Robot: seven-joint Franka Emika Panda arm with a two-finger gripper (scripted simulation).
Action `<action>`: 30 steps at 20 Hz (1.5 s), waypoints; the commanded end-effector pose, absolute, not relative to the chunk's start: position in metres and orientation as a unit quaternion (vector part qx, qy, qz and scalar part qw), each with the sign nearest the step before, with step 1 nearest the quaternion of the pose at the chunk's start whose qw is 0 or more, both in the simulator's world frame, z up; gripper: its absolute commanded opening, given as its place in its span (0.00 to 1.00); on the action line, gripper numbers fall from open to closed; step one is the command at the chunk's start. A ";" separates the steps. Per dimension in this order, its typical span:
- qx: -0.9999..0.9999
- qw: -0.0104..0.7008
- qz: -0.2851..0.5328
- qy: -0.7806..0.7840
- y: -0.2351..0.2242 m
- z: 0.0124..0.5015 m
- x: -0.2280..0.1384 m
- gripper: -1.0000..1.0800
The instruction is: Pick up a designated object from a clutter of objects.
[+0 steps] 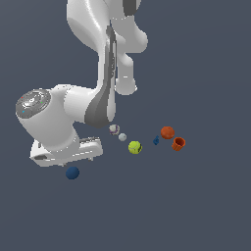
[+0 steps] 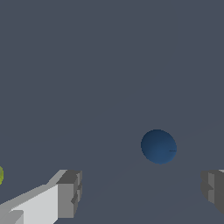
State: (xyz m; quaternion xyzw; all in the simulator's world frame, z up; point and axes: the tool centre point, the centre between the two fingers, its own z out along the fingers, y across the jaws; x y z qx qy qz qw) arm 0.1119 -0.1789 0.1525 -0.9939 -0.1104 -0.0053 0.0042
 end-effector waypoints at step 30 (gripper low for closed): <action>-0.990 0.000 0.000 -0.138 -0.237 0.032 0.113 0.96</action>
